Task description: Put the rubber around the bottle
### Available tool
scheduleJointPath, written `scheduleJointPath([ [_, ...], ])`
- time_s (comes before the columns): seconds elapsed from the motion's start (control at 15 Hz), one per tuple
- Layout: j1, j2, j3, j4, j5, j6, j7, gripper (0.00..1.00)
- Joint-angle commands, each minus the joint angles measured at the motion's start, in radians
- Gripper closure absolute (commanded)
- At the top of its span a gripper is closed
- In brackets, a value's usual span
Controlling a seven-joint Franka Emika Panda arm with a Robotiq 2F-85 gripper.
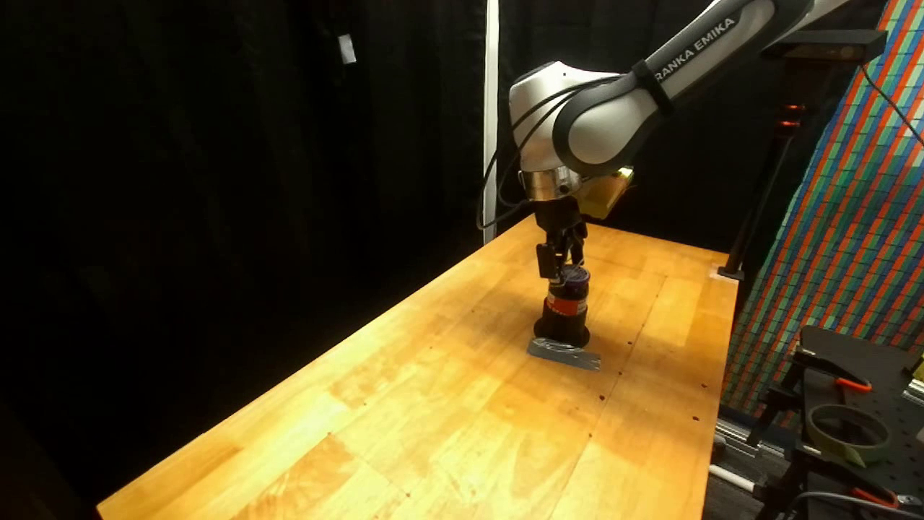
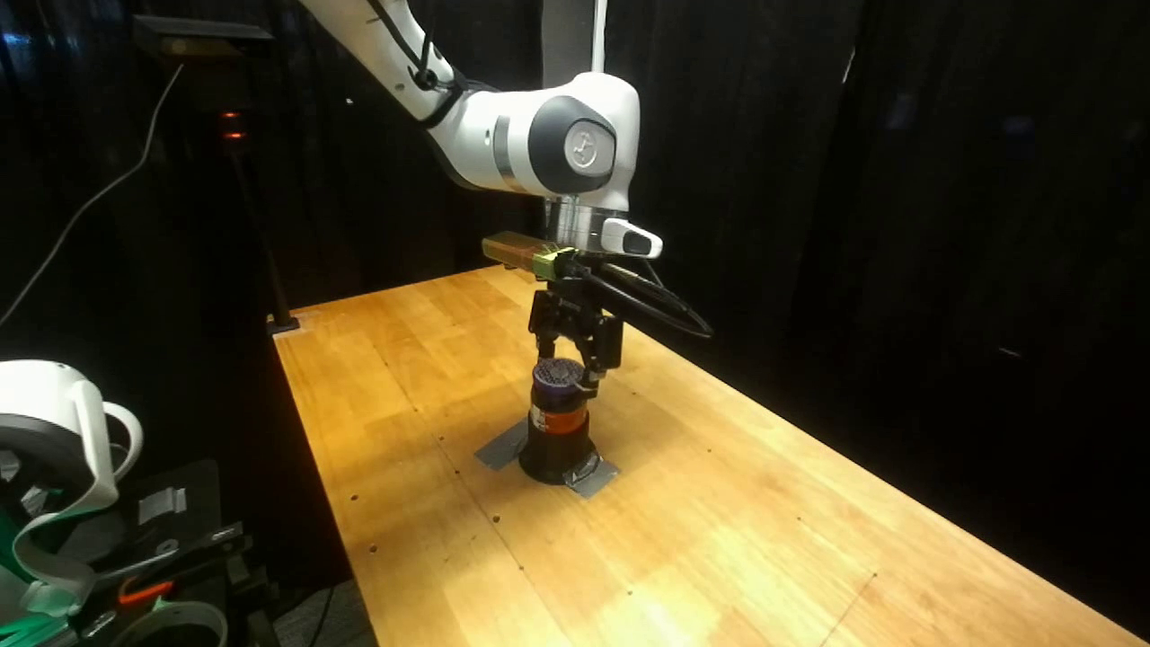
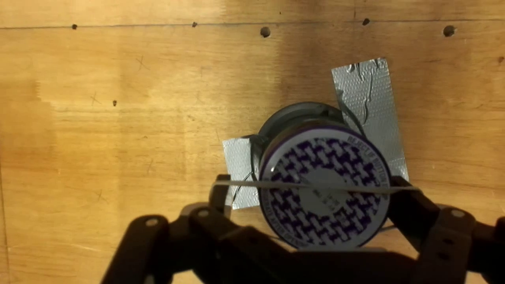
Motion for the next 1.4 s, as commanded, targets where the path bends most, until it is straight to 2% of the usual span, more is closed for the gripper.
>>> scheduleJointPath([
  [0.0,-0.019,-0.055,0.013,-0.049,0.041,-0.033,-0.035,0.00],
  [0.93,-0.040,-0.232,0.013,-0.372,0.068,0.259,-0.065,0.00],
  [1.07,-0.039,-0.258,0.013,-0.419,0.060,0.323,-0.074,0.27],
  [1.33,-0.033,-0.276,0.005,-0.500,0.028,0.463,-0.078,0.58],
])
